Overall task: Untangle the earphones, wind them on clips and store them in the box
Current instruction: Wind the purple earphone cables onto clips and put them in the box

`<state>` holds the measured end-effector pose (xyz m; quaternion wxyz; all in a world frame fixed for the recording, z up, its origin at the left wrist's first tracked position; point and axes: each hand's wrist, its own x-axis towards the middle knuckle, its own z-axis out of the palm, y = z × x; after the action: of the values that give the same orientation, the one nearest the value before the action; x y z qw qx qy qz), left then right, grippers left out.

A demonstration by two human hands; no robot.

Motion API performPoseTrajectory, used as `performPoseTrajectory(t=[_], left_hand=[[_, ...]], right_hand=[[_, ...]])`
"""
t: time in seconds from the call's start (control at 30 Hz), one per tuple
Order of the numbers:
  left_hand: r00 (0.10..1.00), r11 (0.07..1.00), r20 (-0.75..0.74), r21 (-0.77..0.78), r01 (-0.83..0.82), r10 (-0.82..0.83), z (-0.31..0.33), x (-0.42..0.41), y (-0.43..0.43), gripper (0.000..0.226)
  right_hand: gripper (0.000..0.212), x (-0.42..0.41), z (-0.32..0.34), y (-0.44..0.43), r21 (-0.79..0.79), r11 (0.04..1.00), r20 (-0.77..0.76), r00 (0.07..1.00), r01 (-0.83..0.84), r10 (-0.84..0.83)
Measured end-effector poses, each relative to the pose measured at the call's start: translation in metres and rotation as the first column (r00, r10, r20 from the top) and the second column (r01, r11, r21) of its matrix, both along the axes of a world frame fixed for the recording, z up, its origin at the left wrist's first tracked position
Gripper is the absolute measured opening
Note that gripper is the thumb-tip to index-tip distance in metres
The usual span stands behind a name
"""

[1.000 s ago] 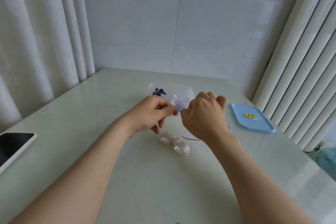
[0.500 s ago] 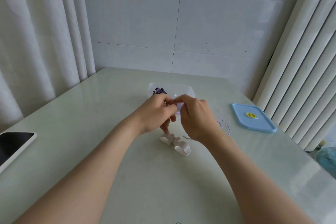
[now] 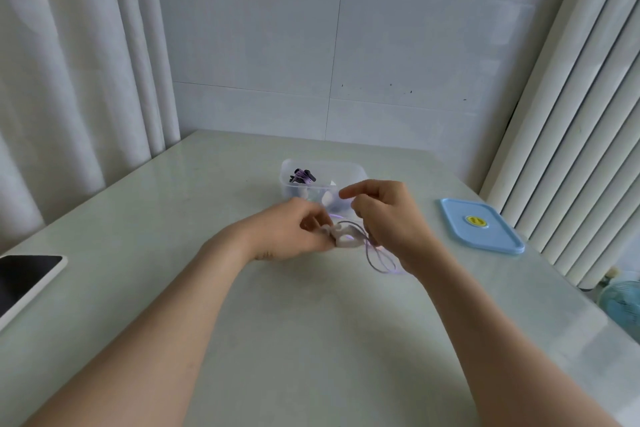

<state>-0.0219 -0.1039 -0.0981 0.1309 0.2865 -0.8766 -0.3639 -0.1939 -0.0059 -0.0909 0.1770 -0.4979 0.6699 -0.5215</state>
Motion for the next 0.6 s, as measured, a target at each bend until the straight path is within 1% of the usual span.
performPoseTrajectory(t=[0.1, 0.17, 0.23, 0.3, 0.33, 0.4, 0.47, 0.5, 0.6], left_hand=[[0.981, 0.996, -0.169, 0.042, -0.084, 0.09, -0.001, 0.0, -0.005, 0.012], [0.959, 0.987, -0.235, 0.048, -0.15, 0.158, -0.002, 0.001, -0.009, 0.011], [0.939, 0.975, -0.265, 0.059, -0.212, 0.22, -0.002, 0.003, -0.012, 0.011], [0.911, 0.958, -0.299, 0.072, -0.276, 0.285, -0.003, 0.004, -0.015, 0.004], [0.899, 0.951, -0.311, 0.075, -0.301, 0.309, -0.004, 0.004, -0.016, 0.004], [0.89, 0.942, -0.312, 0.071, -0.328, 0.334, -0.004, 0.004, -0.017, 0.006], [0.894, 0.943, -0.301, 0.077, -0.323, 0.331, -0.003, 0.004, -0.016, 0.008], [0.897, 0.946, -0.301, 0.087, -0.312, 0.323, -0.003, 0.004, -0.016, 0.008], [0.908, 0.958, -0.307, 0.11, -0.265, 0.287, -0.002, 0.004, -0.017, 0.005]], right_hand=[[0.039, 0.0, -0.001, -0.002, -0.023, 1.0, 0.025, 1.0, 0.011, -0.01], [0.038, 0.0, 0.001, -0.001, -0.031, 0.999, 0.036, 0.999, 0.032, -0.031], [0.03, -0.001, 0.0, 0.0, -0.006, 0.998, -0.031, 0.998, 0.058, -0.058], [0.022, 0.0, -0.005, -0.001, 0.047, 0.997, -0.127, 0.99, 0.065, -0.059], [0.021, 0.001, -0.008, -0.001, 0.07, 0.996, -0.172, 0.984, 0.059, -0.047], [0.03, 0.004, -0.01, -0.003, 0.095, 0.995, -0.225, 0.974, 0.023, -0.001], [0.04, 0.009, -0.011, -0.003, 0.078, 0.997, -0.221, 0.975, -0.017, 0.034], [0.039, 0.012, -0.01, -0.002, 0.057, 0.998, -0.22, 0.975, -0.028, 0.04], [0.025, 0.018, -0.012, -0.004, -0.015, 0.999, -0.291, 0.956, -0.041, 0.035]])
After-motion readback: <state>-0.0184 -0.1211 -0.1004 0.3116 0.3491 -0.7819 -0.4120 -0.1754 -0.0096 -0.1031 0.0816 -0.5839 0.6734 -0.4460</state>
